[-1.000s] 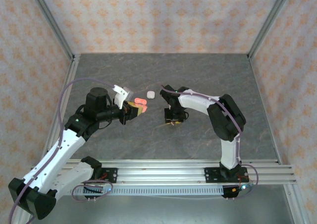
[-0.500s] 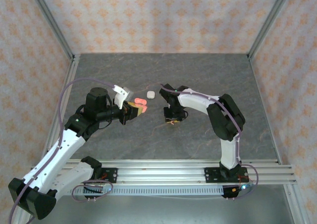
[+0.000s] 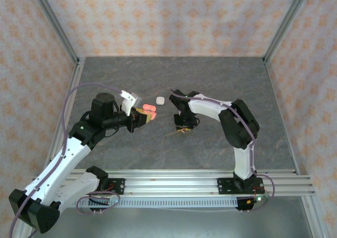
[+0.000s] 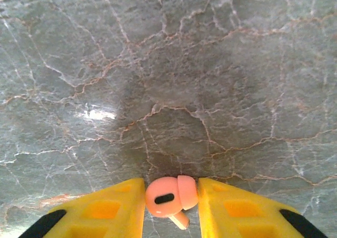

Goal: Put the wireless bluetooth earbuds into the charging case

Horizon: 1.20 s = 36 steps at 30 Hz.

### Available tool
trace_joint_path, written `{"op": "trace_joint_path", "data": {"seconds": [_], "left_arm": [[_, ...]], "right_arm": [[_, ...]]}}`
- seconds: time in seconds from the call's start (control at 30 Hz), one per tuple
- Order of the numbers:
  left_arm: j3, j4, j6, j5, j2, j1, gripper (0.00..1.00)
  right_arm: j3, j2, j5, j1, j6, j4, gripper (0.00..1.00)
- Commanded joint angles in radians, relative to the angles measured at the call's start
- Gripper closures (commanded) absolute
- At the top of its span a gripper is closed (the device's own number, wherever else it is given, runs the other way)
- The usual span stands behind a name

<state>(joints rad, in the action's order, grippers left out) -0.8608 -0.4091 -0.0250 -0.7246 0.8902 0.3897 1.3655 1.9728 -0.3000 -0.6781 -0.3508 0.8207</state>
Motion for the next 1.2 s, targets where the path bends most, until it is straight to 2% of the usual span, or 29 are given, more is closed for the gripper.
{"op": "trace_joint_path", "data": {"seconds": [0.0,0.2,0.5,0.7,1.0,1.17], "left_arm": [[-0.004,0.002,0.017,-0.018,-0.007,-0.011,1.0],[0.016,0.062,0.008,-0.035,-0.022,-0.011,1.0],[0.049,0.171,0.005,-0.049,-0.046,-0.011,1.0],[0.015,0.107,0.023,0.019,-0.016,-0.012,1.0],[0.082,0.362,-0.08,0.016,-0.014,-0.008,1.0],[0.108,0.47,-0.089,0.063,-0.012,0.015,1.0]], "right_arm": [[0.021,0.022,0.024,-0.008,0.01,0.019,0.71],[0.008,-0.018,0.037,-0.007,0.008,0.015,0.77],[-0.05,-0.18,0.076,-0.007,-0.031,-0.04,0.82],[-0.079,-0.319,0.105,-0.008,-0.046,-0.092,0.84],[-0.102,-0.563,0.138,-0.018,-0.069,-0.195,0.88],[-0.102,-0.664,0.156,-0.029,-0.084,-0.251,0.89]]}}
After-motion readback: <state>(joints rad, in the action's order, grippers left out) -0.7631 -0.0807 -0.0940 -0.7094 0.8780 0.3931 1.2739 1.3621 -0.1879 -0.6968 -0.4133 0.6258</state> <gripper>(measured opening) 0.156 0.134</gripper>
